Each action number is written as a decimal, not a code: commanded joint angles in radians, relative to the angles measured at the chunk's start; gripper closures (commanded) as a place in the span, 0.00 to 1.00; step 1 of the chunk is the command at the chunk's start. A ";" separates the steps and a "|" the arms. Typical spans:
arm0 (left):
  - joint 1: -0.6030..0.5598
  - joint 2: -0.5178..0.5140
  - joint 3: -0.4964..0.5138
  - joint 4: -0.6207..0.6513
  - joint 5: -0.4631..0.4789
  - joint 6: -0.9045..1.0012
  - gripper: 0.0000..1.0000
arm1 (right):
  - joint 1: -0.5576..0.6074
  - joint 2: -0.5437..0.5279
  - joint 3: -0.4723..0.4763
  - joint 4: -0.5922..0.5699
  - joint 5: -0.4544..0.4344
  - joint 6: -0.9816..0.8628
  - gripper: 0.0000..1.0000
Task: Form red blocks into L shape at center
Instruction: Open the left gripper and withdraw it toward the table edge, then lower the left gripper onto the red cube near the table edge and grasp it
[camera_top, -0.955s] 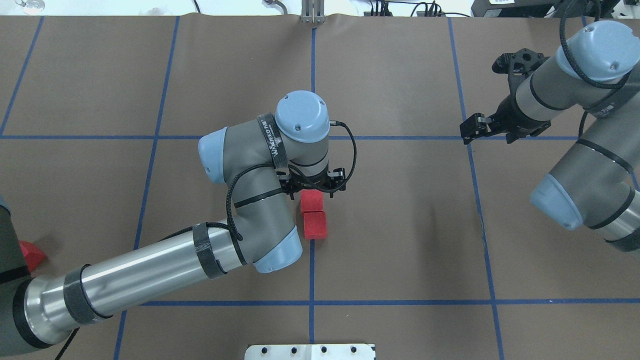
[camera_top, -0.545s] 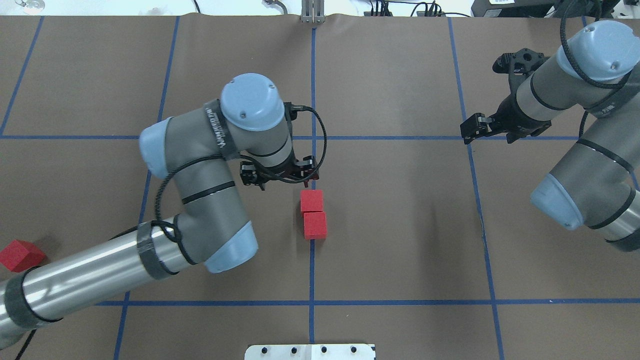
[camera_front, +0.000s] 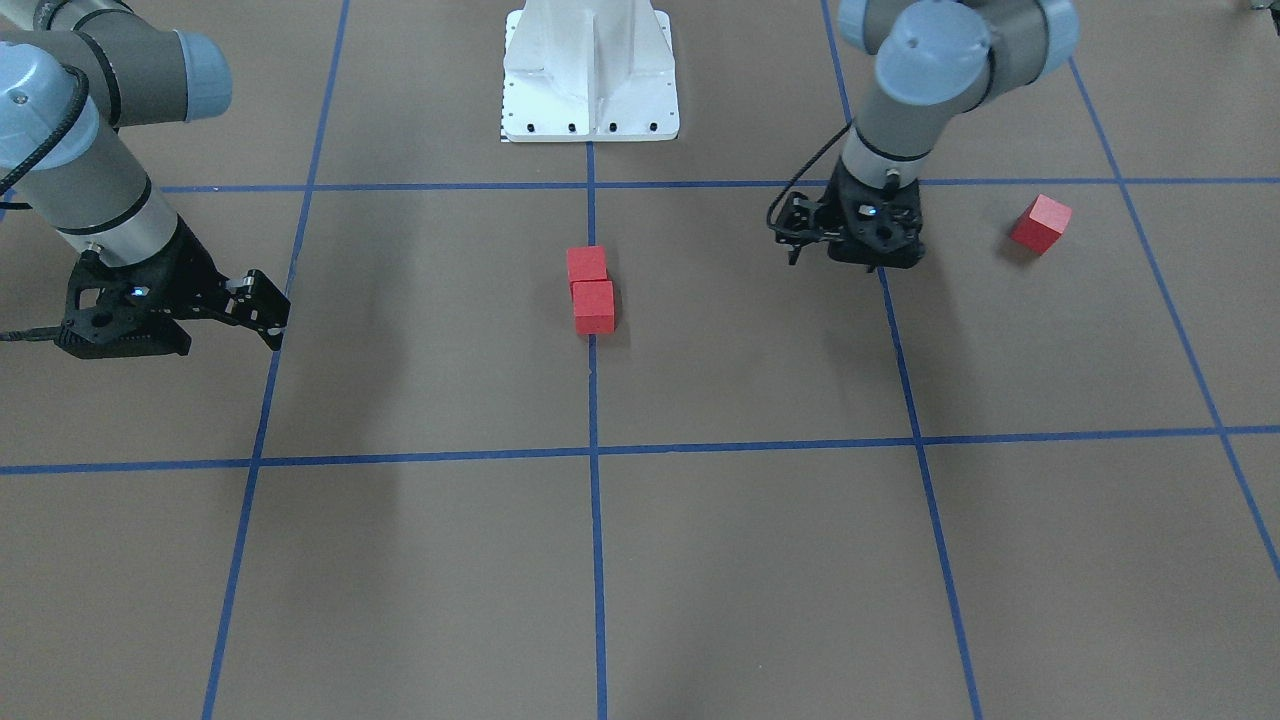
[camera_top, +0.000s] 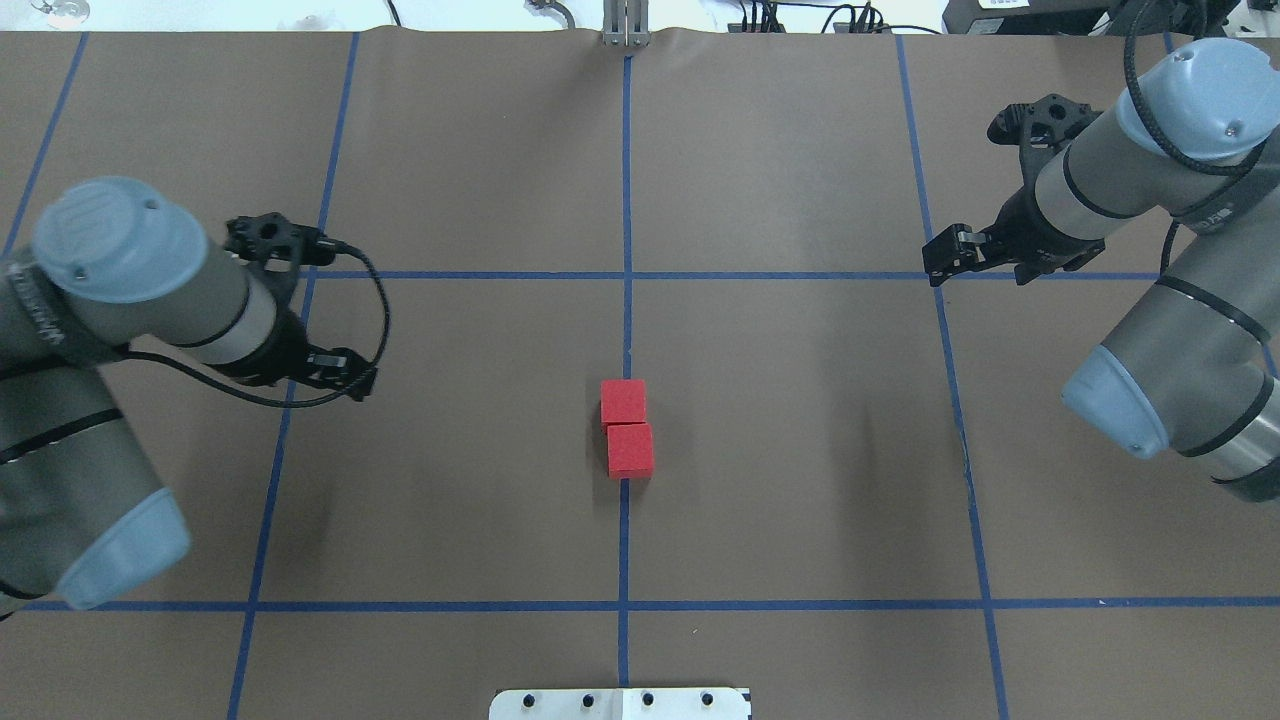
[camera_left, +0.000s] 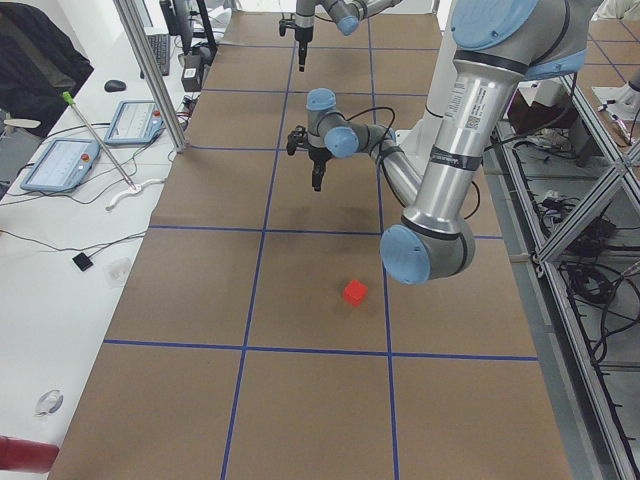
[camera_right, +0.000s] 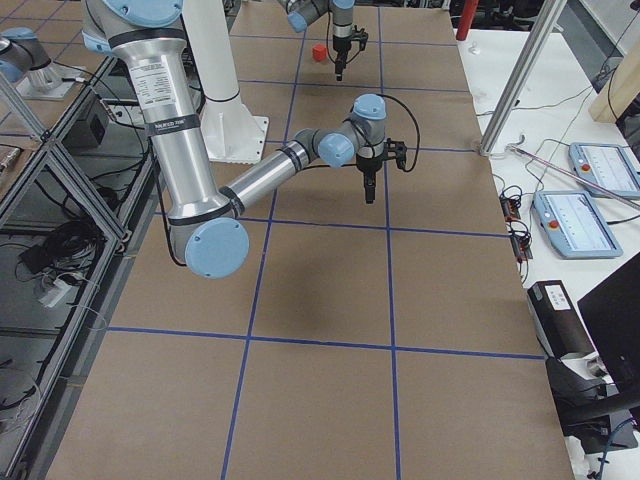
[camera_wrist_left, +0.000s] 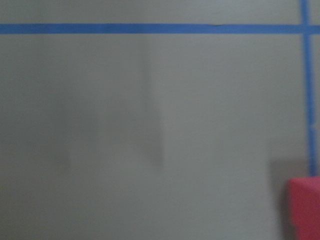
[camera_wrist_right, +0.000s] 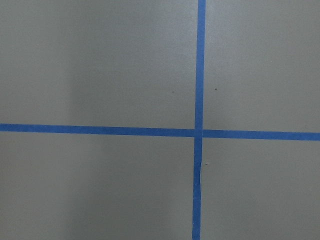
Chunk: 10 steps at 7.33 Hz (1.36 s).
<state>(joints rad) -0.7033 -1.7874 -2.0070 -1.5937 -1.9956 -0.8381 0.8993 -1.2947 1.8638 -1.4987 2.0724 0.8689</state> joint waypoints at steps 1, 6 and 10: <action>-0.131 0.268 -0.044 -0.153 -0.005 0.269 0.00 | 0.001 0.000 0.000 0.000 0.000 -0.001 0.00; -0.286 0.451 0.020 -0.233 -0.078 0.553 0.00 | 0.000 0.003 -0.001 0.002 -0.003 0.001 0.00; -0.277 0.459 0.166 -0.445 -0.237 0.530 0.00 | -0.002 0.006 -0.003 0.002 -0.003 0.001 0.00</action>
<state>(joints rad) -0.9819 -1.3294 -1.8667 -1.9995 -2.1460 -0.3212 0.8974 -1.2887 1.8613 -1.4972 2.0694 0.8704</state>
